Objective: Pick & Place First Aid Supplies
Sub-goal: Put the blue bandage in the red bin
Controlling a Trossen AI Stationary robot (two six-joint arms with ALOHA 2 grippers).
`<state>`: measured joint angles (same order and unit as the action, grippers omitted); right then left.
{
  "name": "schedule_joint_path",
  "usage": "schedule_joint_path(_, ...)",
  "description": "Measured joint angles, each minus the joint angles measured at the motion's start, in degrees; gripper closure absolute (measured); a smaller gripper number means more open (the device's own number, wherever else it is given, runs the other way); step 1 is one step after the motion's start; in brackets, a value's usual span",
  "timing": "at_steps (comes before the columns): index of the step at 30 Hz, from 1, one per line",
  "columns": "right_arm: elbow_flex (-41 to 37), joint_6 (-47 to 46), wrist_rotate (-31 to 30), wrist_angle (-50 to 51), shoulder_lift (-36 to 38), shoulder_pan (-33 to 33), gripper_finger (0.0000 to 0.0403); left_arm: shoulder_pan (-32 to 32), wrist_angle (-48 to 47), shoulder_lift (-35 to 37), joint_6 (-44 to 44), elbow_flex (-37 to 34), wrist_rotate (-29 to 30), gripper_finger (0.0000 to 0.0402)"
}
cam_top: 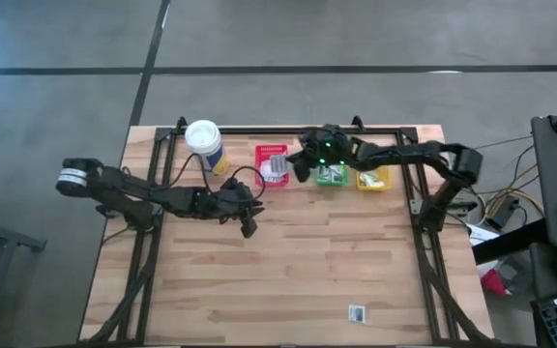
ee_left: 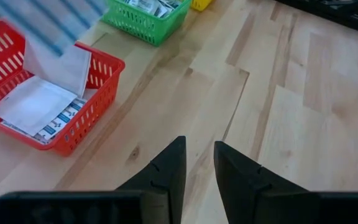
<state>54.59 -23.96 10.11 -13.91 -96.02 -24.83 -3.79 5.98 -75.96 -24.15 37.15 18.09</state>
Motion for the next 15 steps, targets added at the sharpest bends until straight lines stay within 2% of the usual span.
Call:
schedule_joint_path(8, 8.5, 1.56, 0.92, 3.95, -8.66, -0.23, 0.0395, -0.02, -0.16, -0.02, 0.05, 0.0, -0.11, 0.0307)
schedule_joint_path(15, 10.93, 0.85, 0.94, 5.64, -10.72, -0.18, 0.0394, -0.02, -0.38, -0.02, 0.09, 0.0, -0.17, 0.0307)
